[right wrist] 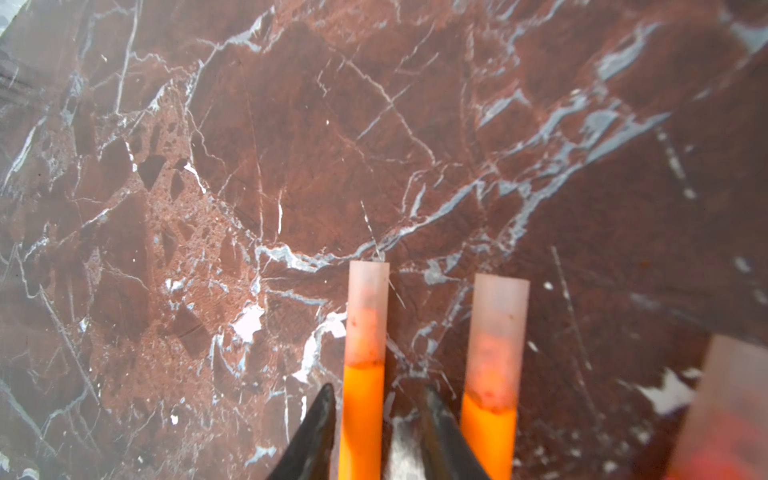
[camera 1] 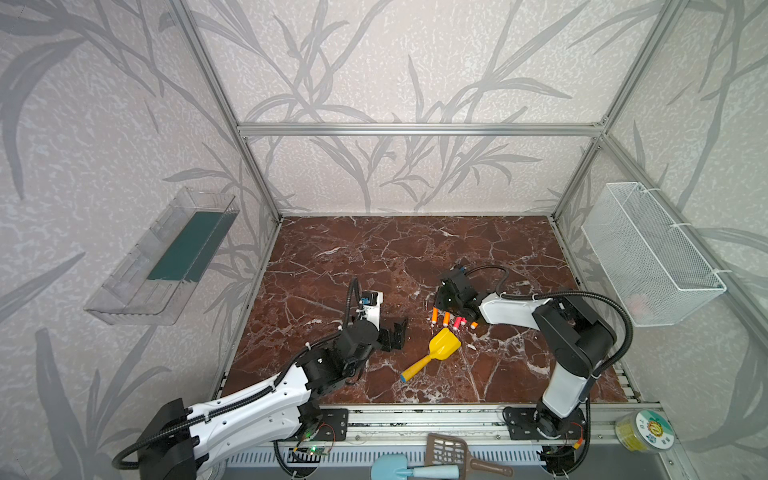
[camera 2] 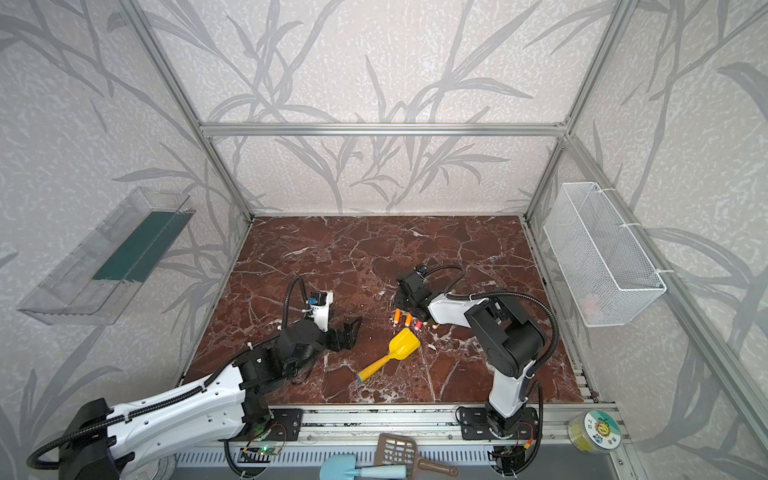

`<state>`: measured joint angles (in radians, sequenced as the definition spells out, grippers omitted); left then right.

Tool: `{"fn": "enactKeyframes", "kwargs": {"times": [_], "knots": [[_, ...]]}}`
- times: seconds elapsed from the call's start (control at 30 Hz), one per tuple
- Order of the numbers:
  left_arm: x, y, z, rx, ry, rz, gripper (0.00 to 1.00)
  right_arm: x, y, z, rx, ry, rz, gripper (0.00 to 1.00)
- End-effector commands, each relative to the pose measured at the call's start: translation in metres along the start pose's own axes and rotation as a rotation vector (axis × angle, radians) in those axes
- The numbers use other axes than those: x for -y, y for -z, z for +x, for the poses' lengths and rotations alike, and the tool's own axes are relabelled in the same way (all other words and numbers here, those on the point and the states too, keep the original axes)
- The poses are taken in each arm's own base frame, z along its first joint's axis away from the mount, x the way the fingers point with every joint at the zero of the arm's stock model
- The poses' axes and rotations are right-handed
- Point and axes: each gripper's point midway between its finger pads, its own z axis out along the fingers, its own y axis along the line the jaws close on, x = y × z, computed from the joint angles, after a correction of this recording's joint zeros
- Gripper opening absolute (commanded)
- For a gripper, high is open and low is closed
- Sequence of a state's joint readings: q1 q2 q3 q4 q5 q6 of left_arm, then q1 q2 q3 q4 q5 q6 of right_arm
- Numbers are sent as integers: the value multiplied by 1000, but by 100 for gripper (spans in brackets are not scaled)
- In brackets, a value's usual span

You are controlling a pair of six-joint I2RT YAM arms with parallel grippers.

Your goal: Insert the pens into the pen caps

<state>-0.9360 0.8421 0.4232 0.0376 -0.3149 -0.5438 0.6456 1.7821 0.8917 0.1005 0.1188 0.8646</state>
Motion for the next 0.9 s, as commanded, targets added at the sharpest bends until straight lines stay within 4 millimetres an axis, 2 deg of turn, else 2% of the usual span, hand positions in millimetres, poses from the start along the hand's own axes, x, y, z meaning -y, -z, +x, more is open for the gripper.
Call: {"fn": "enactKeyframes", "kwargs": {"times": [0.0,0.07,0.13,0.17,0.27,0.33,0.4,0.43,0.5,0.53,0.57,0.6,0.67,0.7,0.8,0.87], "knots": [[-11,1,-5,15,5,-54,99,3,18,-11,32,12,21,43],[-16,2,-12,14,9,-83,99,-3,37,-23,66,12,4,48],[-18,4,-24,11,1,-96,99,-2,54,-31,95,6,12,61],[-19,7,-33,17,-7,-103,99,0,64,-36,120,-6,21,72],[-31,17,-65,69,-17,-179,99,8,101,-55,192,-55,16,76],[-47,26,-87,130,-13,-273,99,14,133,-73,268,-81,3,76],[-59,31,-107,180,-53,-339,99,30,178,-99,418,-113,51,81],[-69,33,-110,190,-48,-381,99,39,196,-109,485,-116,83,86],[-87,34,-117,271,-79,-469,100,56,235,-131,679,-113,134,90],[-96,37,-123,326,-87,-510,100,59,252,-142,782,-101,131,91],[-107,39,-127,393,-84,-539,100,66,271,-151,884,-60,163,98],[-117,39,-130,436,-88,-545,100,78,280,-154,951,-34,213,99],[-150,41,-131,412,-44,-639,100,96,282,-159,1006,35,273,99],[-170,42,-130,376,-27,-707,100,106,275,-161,999,85,302,99],[-216,42,-118,335,-28,-868,100,134,241,-155,902,222,369,99],[-238,36,-103,337,-37,-916,100,152,214,-152,848,308,421,99]]}}
